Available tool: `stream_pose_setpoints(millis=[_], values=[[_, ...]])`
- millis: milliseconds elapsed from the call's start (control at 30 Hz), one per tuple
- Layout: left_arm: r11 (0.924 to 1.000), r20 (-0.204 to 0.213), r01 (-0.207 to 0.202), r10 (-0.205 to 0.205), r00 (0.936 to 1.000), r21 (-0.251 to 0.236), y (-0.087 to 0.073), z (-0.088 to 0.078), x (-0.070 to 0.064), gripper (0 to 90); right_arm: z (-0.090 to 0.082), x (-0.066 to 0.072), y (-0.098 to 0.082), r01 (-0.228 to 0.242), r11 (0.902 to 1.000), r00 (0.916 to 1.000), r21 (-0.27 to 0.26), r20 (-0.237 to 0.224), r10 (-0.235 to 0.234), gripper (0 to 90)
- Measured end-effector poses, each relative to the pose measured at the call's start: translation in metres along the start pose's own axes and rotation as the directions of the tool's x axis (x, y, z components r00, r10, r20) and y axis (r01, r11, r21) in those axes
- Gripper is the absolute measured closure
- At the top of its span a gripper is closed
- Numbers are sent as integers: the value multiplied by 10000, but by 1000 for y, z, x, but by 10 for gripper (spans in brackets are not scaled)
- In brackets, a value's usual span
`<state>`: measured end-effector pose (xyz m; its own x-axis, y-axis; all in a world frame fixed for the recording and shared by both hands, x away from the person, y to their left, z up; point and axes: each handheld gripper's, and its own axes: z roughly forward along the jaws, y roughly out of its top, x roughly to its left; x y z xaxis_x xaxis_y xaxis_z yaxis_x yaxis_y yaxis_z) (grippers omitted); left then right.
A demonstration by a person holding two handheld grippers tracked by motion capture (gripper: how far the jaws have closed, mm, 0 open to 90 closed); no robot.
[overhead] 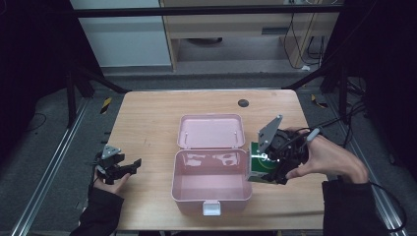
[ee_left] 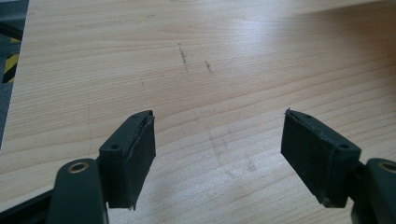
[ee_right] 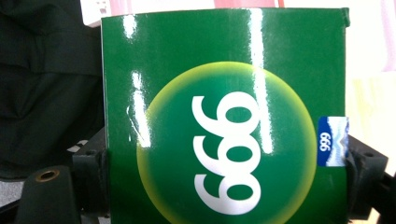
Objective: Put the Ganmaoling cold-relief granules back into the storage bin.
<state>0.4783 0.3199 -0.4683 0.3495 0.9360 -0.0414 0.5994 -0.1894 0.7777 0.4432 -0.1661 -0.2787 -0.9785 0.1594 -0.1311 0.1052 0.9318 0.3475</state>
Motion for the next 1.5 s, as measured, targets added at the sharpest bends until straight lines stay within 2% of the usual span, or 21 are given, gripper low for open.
stream_pose_setpoints(millis=[633, 1167, 1500], values=[[10000, 10, 8, -8, 10000, -24, 0, 0, 0, 255, 16, -1, 32, 647, 9977, 9976, -177, -251, -652, 159], [10000, 14, 10, -10, 10000, -59, 0, -1, 1, 255, 30, -2, 53, 868, 9960, 9953, -228, -403, -877, 159], [10000, 17, 9, -8, 10000, -78, 0, -1, 1, 255, 41, -2, 60, 970, 9947, 9940, -332, -477, -985, 159]])
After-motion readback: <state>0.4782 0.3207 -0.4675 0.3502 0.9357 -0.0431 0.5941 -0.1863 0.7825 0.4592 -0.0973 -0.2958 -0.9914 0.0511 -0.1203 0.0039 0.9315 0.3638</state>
